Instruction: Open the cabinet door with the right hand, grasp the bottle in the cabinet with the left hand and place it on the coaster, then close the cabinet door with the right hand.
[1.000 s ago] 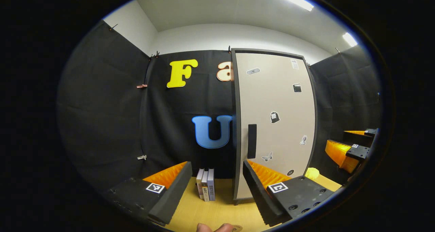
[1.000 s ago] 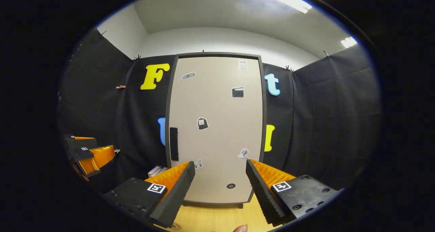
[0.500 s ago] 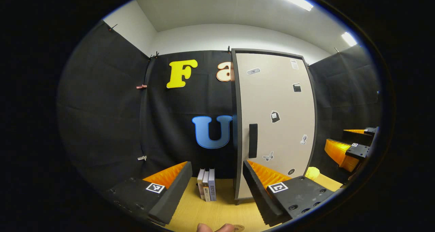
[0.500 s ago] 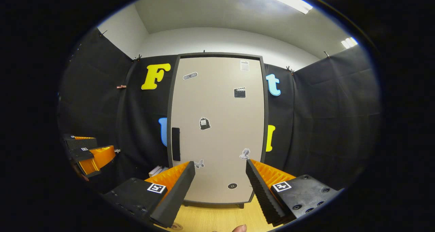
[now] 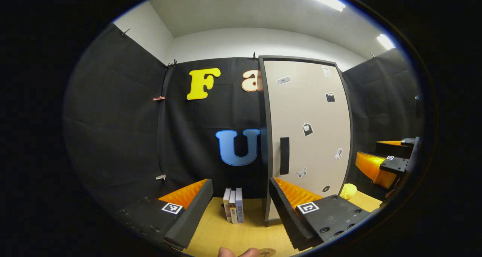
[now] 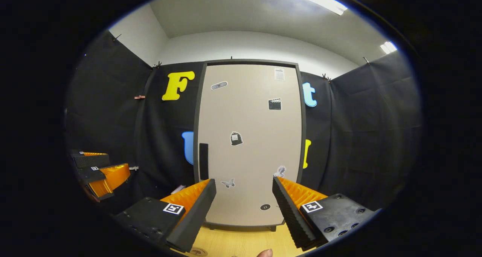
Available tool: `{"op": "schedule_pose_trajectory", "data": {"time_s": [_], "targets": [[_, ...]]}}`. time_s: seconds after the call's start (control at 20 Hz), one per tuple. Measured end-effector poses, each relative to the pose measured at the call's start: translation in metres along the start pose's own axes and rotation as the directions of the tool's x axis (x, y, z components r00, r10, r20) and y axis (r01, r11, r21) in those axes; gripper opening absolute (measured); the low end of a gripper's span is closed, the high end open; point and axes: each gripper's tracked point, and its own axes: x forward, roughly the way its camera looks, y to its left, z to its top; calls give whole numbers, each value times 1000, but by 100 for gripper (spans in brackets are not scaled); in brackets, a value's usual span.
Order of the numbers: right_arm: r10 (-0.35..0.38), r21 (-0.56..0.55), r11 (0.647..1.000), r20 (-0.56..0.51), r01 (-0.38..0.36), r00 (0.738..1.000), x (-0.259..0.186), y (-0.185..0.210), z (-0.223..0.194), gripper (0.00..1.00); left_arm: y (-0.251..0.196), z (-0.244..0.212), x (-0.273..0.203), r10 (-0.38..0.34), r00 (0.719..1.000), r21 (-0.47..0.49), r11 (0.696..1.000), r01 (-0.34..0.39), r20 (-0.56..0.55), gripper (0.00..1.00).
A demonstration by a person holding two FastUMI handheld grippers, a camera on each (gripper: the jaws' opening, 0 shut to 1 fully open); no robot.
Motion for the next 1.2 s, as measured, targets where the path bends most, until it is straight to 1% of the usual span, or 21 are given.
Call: {"op": "schedule_pose_trajectory", "data": {"time_s": [0.15, 0.25, 0.35, 0.5, 0.75, 0.9, 1.0, 1.05, 1.1, 1.15, 1.2], "targets": [[45, -13, 999, -1, -45, 999, 24, 26, -1, 97, 9, -5, -3, 6, 1000, -15, 1000, -6, -6, 95], [76, -7, 997, 3, -76, 997, 44, 45, -3, 97, 16, -10, -4, 15, 1000, -4, 1000, -15, -8, 95], [92, 3, 996, 10, -92, 996, 65, 63, -5, 97, 24, -14, -6, 25, 1000, 7, 1000, -25, -10, 95], [108, 21, 994, 0, -108, 994, 101, 86, -18, 97, 32, -24, -9, 30, 999, -8, 1000, -30, -20, 95], [74, 49, 996, -44, -72, 996, 168, 102, -48, 98, 50, -40, -11, 49, 998, -1, 999, -49, -44, 95], [44, 79, 996, -49, -40, 998, 205, 104, -57, 98, 60, -51, -11, 69, 996, 2, 998, -69, -59, 95], [31, 85, 996, -51, -27, 998, 226, 105, -63, 92, 68, -58, -12, 82, 994, -10, 997, -83, -73, 95], [31, 94, 995, -61, -26, 998, 234, 107, -68, 83, 70, -59, -13, 85, 993, -16, 996, -87, -79, 95], [-1, 100, 995, -89, 10, 996, 239, 104, -76, 79, 73, -62, -13, 89, 992, -20, 996, -91, -84, 95], [17, 116, 993, -64, -10, 998, 236, 112, -69, 66, 76, -63, -13, 95, 992, -20, 995, -97, -88, 95], [18, 91, 996, -80, -11, 997, 232, 109, -72, 54, 80, -64, -15, 103, 991, -21, 994, -105, -88, 95]]}}
